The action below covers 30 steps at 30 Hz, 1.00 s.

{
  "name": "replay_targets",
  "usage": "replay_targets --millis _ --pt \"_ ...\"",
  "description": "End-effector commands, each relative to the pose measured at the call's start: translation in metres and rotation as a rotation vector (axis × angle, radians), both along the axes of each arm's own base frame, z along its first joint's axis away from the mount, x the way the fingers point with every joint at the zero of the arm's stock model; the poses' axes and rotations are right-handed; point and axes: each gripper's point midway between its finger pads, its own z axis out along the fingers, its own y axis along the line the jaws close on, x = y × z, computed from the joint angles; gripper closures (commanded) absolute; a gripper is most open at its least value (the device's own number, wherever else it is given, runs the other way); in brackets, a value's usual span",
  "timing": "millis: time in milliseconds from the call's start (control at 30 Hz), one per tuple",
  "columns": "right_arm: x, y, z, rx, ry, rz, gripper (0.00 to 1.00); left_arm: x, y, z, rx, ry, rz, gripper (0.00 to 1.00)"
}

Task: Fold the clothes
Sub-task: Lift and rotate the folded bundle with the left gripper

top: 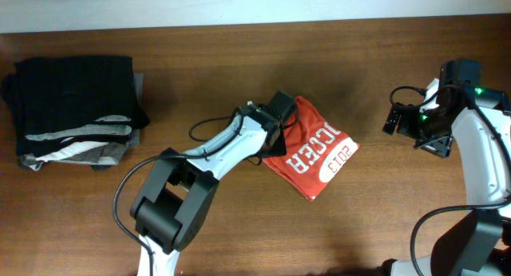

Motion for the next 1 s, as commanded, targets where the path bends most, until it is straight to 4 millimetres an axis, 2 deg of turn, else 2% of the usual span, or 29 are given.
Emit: replay_targets --millis 0,167,200,233,500,667,867,967 --pt "0.002 -0.004 0.007 -0.015 -0.016 -0.017 0.01 0.017 -0.006 0.012 0.006 -0.033 -0.023 0.21" --pt "0.002 -0.004 0.007 -0.015 -0.016 -0.017 0.01 0.023 -0.024 0.031 -0.070 -0.038 -0.036 0.14" --pt "0.002 -0.004 0.007 -0.015 -0.016 -0.017 0.01 0.024 -0.026 0.033 -0.074 -0.041 -0.036 0.03" --pt "0.002 -0.004 0.007 -0.015 -0.016 -0.017 0.01 0.025 -0.026 0.034 -0.077 -0.044 -0.036 0.01" --pt "0.002 -0.004 0.007 -0.015 -0.016 -0.017 0.01 0.015 -0.019 0.031 -0.049 -0.003 -0.025 0.01" --pt "0.002 -0.004 0.007 -0.015 -0.016 -0.017 0.01 0.013 -0.020 0.018 -0.039 0.012 -0.009 0.01" --pt "0.002 -0.004 0.007 -0.015 -0.016 -0.017 0.01 0.004 -0.019 -0.020 -0.014 0.091 0.000 0.01" --pt "0.002 -0.004 0.007 -0.015 -0.016 -0.017 0.01 0.001 -0.019 -0.027 -0.010 0.112 0.000 0.07"
